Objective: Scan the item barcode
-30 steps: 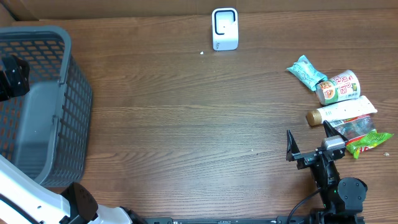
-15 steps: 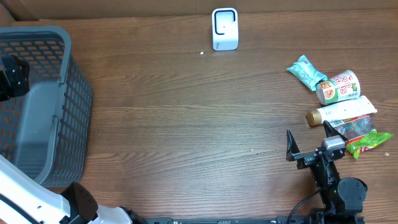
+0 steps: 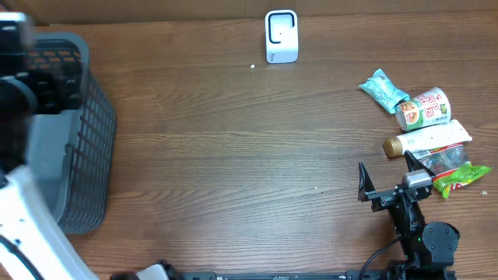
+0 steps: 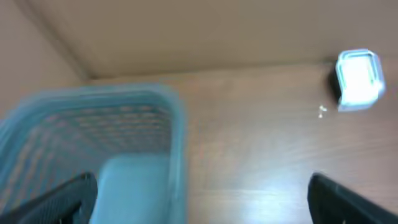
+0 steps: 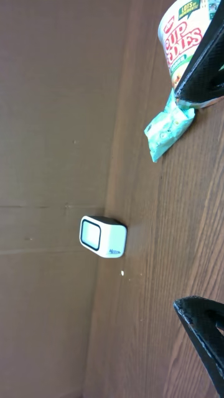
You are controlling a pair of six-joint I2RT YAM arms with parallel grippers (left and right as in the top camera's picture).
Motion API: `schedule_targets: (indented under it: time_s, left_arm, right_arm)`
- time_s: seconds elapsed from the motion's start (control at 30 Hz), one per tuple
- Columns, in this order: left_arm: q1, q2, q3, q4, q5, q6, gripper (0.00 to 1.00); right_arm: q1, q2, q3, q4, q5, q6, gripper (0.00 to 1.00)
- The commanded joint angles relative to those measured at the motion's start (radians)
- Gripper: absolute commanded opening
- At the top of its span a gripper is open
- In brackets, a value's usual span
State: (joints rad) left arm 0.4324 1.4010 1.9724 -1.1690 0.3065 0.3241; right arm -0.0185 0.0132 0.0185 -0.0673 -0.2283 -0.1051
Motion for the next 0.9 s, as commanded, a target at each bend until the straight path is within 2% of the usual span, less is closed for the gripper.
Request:
schedule_targets:
  time_s: [0.0,0.1,0.13,0.17,0.2,0.3,0.4,0.5,0.73,0.87]
  left_arm:
    - [-0.133,-0.193,-0.372,0.258,0.0,-0.097,1.0]
    - [-0.196,-0.371,-0.713,0.541,0.001,-0.151,1.0]
    - [-0.211,-0.465,-0.882,0.658,0.001,-0.183,0.99]
    - [-0.214,-0.504,-0.947,0.703,0.001,-0.198,0.99]
    - [-0.216,-0.623,-1.131,0.815,0.002,-0.225,1.0]
    - [-0.218,-0.775,-1.339,0.92,0.001,-0.226,1.0]
    - [-0.224,-0.95,-1.591,1.071,-0.003,-0.164,1.0]
    - [-0.269,-1.081,-1.756,1.192,-0.04,-0.103,1.0]
    - [-0.426,-1.3,-1.965,1.234,-0.251,-0.103,1.0]
    - [-0.433,-1.361,-1.968,1.099,-0.286,-0.103,0.99]
  right_arm:
    - [0.005,-0.01,-0.011,0.006,0.011,0.007,1.0]
    - [0.005,-0.01,-0.011,0.006,0.011,0.007,1.0]
    - [0.005,-0.01,-0.011,0.006,0.011,0.007,1.0]
    - [0.005,-0.01,-0.011,0.006,0.011,0.007,1.0]
    - [0.005,-0.01,-0.011,0.006,0.011,0.007,1.0]
    - [0.005,-0.01,-0.011,0.006,0.011,0.007,1.0]
    - [0.005,-0.01,-0.011,0.006,0.011,0.007,1.0]
    - [0.005,-0.01,-0.011,0.006,0.011,0.007,1.0]
    - [0.005,-0.01,-0.011,0.006,0.011,0.007,1.0]
    - [0.005,-0.01,-0.011,0.006,0.011,0.007,1.0]
